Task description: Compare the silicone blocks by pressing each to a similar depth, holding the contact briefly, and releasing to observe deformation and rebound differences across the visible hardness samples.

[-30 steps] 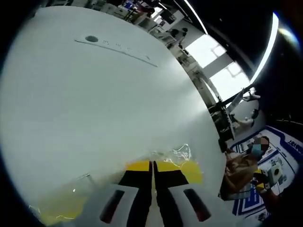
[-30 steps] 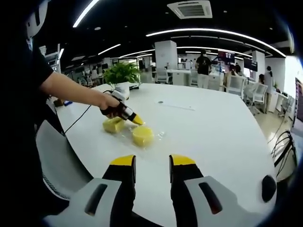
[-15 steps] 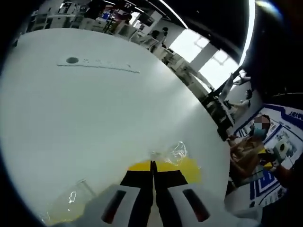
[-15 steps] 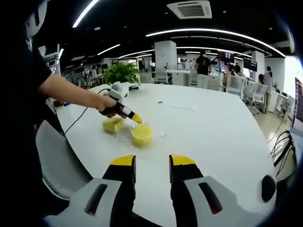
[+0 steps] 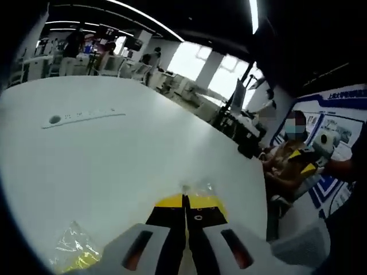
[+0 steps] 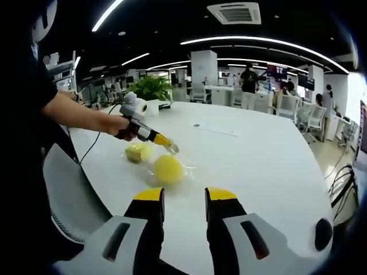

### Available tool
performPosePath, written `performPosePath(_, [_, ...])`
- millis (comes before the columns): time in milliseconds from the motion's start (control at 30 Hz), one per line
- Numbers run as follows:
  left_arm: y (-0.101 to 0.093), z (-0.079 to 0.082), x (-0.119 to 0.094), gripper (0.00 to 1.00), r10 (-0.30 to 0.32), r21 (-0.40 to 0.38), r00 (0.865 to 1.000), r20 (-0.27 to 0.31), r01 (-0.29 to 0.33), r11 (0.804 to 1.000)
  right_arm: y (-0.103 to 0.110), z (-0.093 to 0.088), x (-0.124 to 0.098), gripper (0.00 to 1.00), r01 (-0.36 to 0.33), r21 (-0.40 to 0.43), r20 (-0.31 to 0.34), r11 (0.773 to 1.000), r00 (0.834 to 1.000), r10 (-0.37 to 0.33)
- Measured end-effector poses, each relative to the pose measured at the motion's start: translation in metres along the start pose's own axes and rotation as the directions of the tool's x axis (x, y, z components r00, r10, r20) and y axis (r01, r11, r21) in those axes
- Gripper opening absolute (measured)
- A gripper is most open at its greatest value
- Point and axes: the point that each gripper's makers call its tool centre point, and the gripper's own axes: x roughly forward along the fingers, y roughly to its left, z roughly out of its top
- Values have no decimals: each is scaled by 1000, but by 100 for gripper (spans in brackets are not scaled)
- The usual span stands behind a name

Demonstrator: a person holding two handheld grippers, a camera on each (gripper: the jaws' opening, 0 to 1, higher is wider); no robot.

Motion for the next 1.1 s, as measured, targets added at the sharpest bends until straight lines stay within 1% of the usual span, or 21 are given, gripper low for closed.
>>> performPosePath(100, [-16,3,-5,0,-35,33,999,21,34,999,1,1,-1,23,-4,-9,-3,1000,1000,4])
performPosePath(167, [-21,4,-7,0,-44,31,999,25,43,999,2,3,-1,23,-4,-13,0,1000,1000,4])
performPosePath(233, [-32,6,-11,0,-57,40,998,40,55,998,3,3,-2,23,-6,-17,0,1000,1000,6])
performPosePath(267, [-34,7,-12,0,-59,43,997,42,57,997,3,3,-3,23,-7,-19,-1,1000,1000,7])
performPosePath(300, [-38,7,-14,0,-64,58,997,45,62,996,4,3,-3,24,-7,-23,-2,1000,1000,7])
performPosePath(500, [-50,6,-24,0,-62,102,997,45,58,993,8,2,-7,24,-9,-31,0,999,1000,9])
performPosePath(600, [-60,7,-31,0,-62,140,997,55,54,989,9,2,-10,24,-8,-33,7,999,1000,8])
performPosePath(767, [-71,11,-40,0,-73,155,995,74,61,986,11,2,-15,24,-5,-39,10,999,1000,6])
performPosePath(833, [-74,11,-44,0,-71,180,995,71,57,982,12,3,-17,24,-4,-43,13,999,1000,4])
performPosePath(933, [-73,9,-48,0,-58,180,997,59,47,982,14,1,-19,24,-4,-45,10,999,1000,5])
performPosePath(1000, [-70,7,-51,0,-31,201,998,51,20,979,15,1,-20,24,-4,-49,10,999,1000,4])
performPosePath(1100, [-68,5,-54,0,-10,216,999,45,0,976,18,2,-22,24,-7,-52,14,999,1000,7])
